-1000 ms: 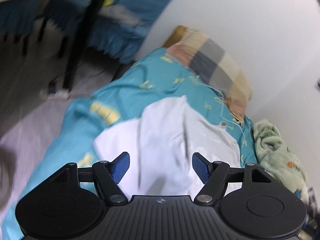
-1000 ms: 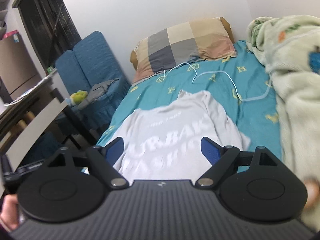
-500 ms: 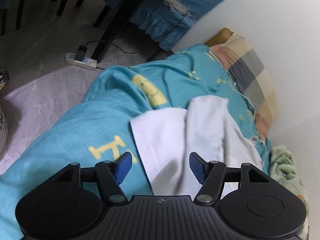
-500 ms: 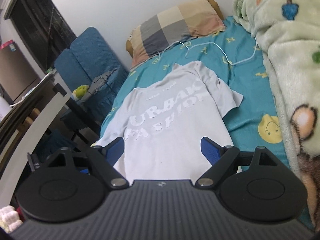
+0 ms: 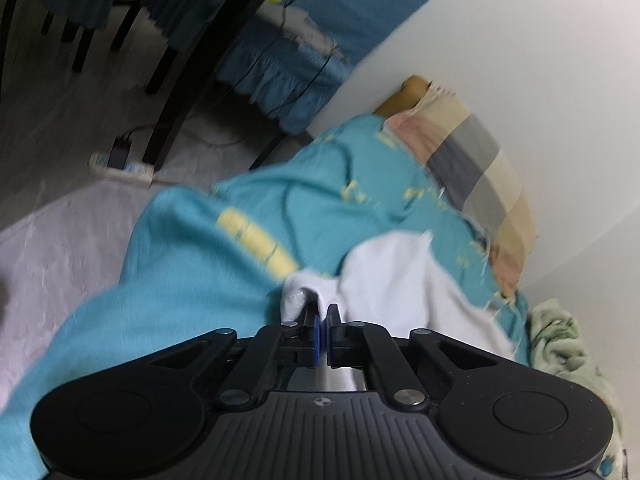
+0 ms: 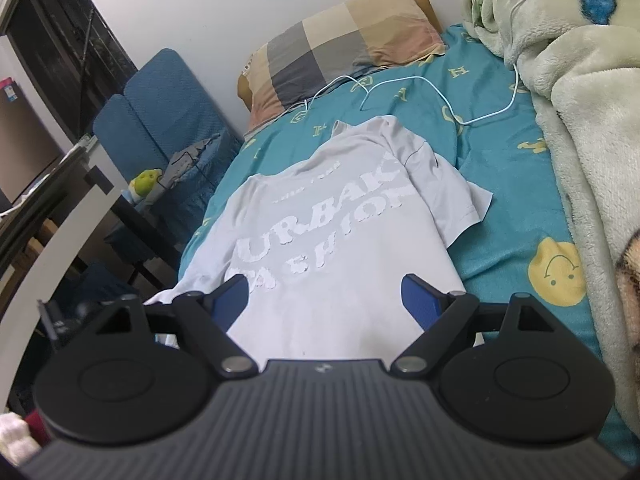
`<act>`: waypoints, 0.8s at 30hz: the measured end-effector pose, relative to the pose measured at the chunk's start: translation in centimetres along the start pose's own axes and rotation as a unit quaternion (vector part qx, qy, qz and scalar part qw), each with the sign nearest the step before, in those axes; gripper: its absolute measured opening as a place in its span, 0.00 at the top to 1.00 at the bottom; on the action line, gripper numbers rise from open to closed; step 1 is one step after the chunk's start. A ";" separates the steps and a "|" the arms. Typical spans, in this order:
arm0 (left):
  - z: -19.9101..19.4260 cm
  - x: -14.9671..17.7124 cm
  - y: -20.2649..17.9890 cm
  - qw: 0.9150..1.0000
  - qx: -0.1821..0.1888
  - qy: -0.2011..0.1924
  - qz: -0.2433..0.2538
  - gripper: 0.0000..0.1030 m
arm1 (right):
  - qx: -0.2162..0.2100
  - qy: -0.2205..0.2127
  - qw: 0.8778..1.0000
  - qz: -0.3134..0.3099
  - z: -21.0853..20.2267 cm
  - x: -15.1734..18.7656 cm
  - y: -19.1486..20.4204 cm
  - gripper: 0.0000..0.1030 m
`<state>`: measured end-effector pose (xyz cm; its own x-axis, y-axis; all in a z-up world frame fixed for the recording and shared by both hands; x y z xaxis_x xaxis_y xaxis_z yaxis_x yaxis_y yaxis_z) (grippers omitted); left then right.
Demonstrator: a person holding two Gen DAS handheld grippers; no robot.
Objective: Fold clothes
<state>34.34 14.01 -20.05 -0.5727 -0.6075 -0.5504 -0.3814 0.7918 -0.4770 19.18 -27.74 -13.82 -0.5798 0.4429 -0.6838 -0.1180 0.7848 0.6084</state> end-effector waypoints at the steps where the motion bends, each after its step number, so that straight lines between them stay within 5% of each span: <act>1: -0.7 -1.3 -0.4 1.000 0.002 -0.015 0.005 0.98 | 0.001 -0.001 1.000 0.001 0.0 -0.1 0.0 0.17; 5: -2.4 -8.0 -2.0 0.997 -0.006 -0.071 0.023 0.98 | 0.002 -0.005 1.000 0.003 0.2 -0.4 -0.2 0.17; 11: 0.1 -14.8 -4.4 0.988 -0.087 -0.102 0.074 0.98 | 0.014 -0.010 1.000 0.007 0.8 -1.1 -1.2 0.17; 14: 3.3 -14.7 -4.9 0.984 -0.116 -0.095 0.098 0.98 | 0.023 -0.010 1.000 0.006 1.3 -1.7 -2.0 0.17; 17: 6.0 -13.0 -3.9 0.990 -0.100 -0.064 0.080 0.93 | 0.024 -0.010 1.000 0.010 1.8 -1.9 -2.6 0.17; 19: 7.3 -11.5 -2.8 0.992 -0.105 -0.025 0.064 0.75 | 0.024 -0.009 1.000 0.008 2.1 -2.0 -2.7 0.17; 21: 7.2 -10.0 -2.1 0.994 -0.100 0.003 0.051 0.71 | 0.021 -0.006 1.000 0.009 2.3 -2.0 -2.8 0.17; 24: 4.8 -7.4 -1.0 0.994 -0.085 0.042 0.051 0.48 | 0.012 -0.004 1.000 0.009 2.3 -1.9 -2.5 0.17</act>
<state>42.41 17.40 -18.75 -0.6704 -0.5214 -0.5280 -0.4306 0.8528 -0.2954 22.49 -29.55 -14.95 -0.5750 0.4611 -0.6758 -0.0877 0.7866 0.6112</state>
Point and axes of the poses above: each gripper's, at about its wrist camera, not at the fingertips, and z roughly the way its jaws point, y to its left, x to its underside, the point moved 8 cm from there along z, roughly the way its jaws point, and after that the axes turned 13 degrees about -x, right-handed, at the moved point
